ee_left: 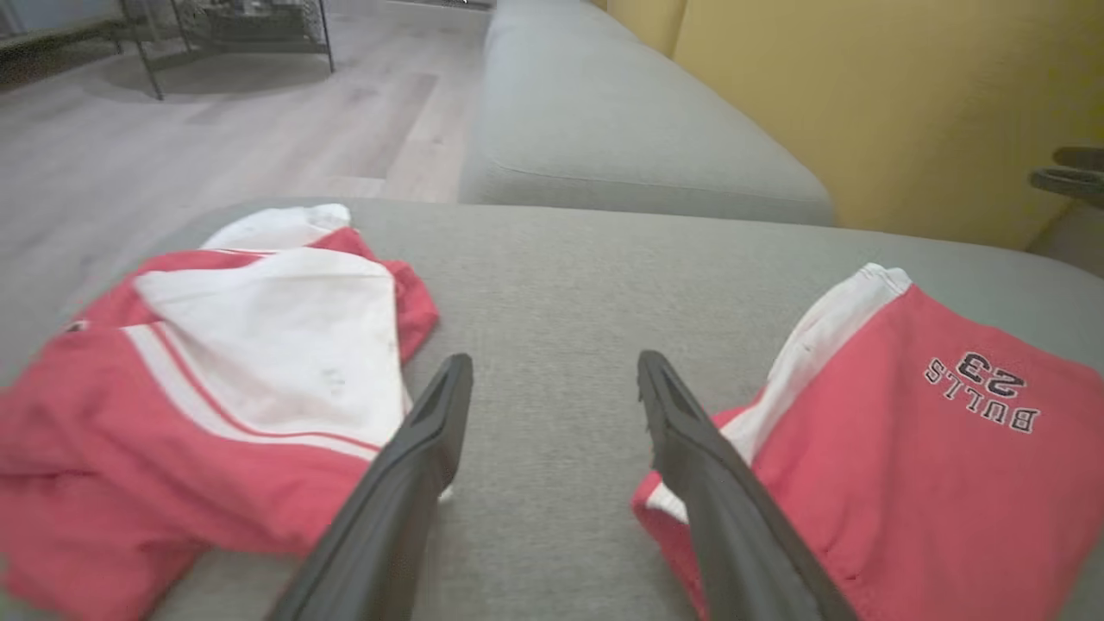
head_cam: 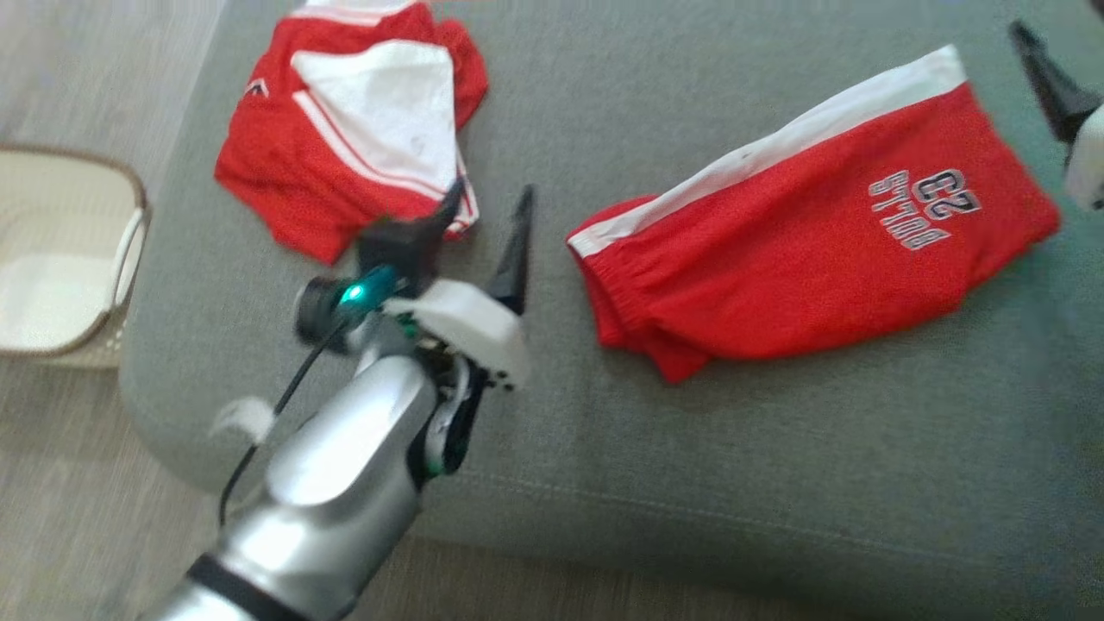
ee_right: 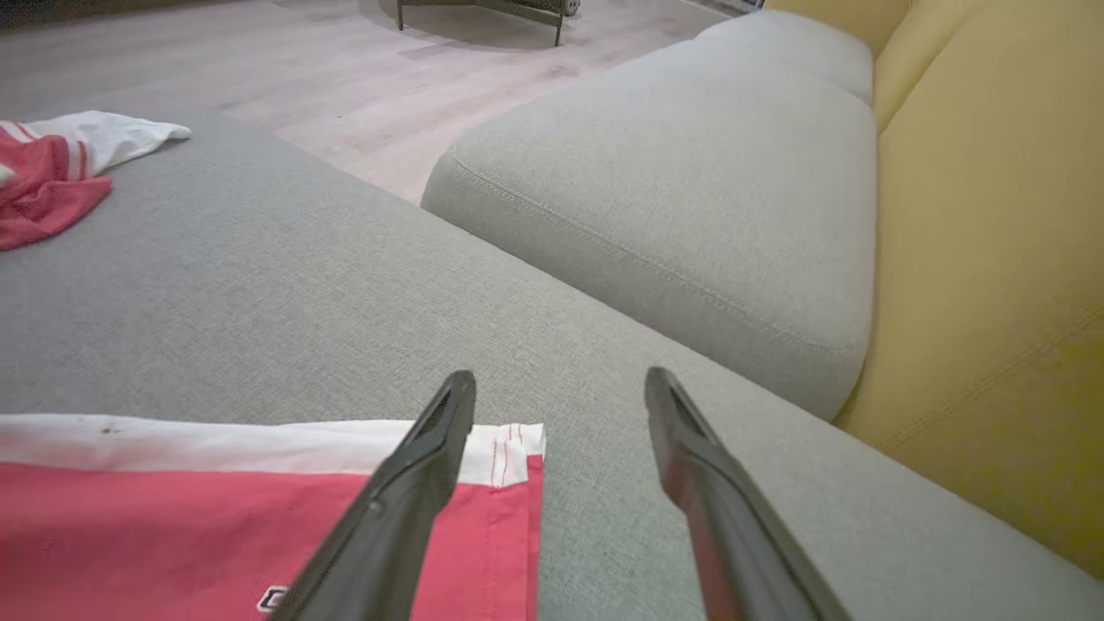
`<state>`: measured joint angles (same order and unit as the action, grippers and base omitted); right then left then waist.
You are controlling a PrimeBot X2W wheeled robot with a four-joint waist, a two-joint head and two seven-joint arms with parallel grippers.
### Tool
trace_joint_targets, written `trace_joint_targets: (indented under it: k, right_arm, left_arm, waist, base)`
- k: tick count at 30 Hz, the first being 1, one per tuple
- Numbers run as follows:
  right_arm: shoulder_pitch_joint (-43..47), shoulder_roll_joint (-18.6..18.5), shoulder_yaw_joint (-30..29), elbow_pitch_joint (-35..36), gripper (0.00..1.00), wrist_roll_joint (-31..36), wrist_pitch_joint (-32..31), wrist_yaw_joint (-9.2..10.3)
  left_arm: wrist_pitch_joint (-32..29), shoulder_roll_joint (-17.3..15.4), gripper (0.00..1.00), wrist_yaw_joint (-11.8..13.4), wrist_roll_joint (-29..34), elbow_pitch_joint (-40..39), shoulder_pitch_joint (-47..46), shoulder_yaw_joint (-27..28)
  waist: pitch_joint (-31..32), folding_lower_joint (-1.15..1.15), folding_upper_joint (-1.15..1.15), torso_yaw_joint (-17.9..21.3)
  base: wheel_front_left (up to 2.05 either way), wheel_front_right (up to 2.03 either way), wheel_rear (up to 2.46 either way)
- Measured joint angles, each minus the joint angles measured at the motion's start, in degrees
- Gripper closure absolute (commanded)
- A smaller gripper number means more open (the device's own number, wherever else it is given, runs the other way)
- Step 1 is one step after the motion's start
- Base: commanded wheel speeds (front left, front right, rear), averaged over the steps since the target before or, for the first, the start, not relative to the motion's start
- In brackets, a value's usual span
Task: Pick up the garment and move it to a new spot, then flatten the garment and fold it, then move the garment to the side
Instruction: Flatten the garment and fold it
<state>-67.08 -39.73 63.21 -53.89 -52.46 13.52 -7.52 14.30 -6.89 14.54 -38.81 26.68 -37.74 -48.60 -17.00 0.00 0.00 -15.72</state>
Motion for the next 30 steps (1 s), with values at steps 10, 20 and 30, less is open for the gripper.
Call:
trace_joint_targets:
  k: [10, 20, 30]
  right_arm:
    - [11.57, 5.22, -21.11, 10.29, 0.00, 8.70, 0.96, 0.01]
    - [36.28, 14.74, -44.82, 22.74, 0.00, 29.77, 0.94, 0.01]
    - [60.30, 31.56, -63.05, 35.13, 0.00, 44.28, 0.94, 0.01]
  left_arm:
    - [0.01, -3.05, 0.00, 3.76, 10.04, -9.87, 14.17, 11.60]
    - [0.01, -0.93, 0.00, 2.34, 17.35, -15.47, 29.22, 21.20]
    - [0.01, 2.30, 0.00, -2.68, 24.24, -17.79, 38.34, 28.77]
  waist:
    - [7.74, 0.00, 0.00, 4.83]
    - [13.73, 0.00, 0.00, 9.63]
    - [15.80, 0.00, 0.00, 11.96]
  base:
    - [0.00, 0.00, 0.00]
    - [0.00, 0.00, 0.00]
    - [0.00, 0.00, 0.00]
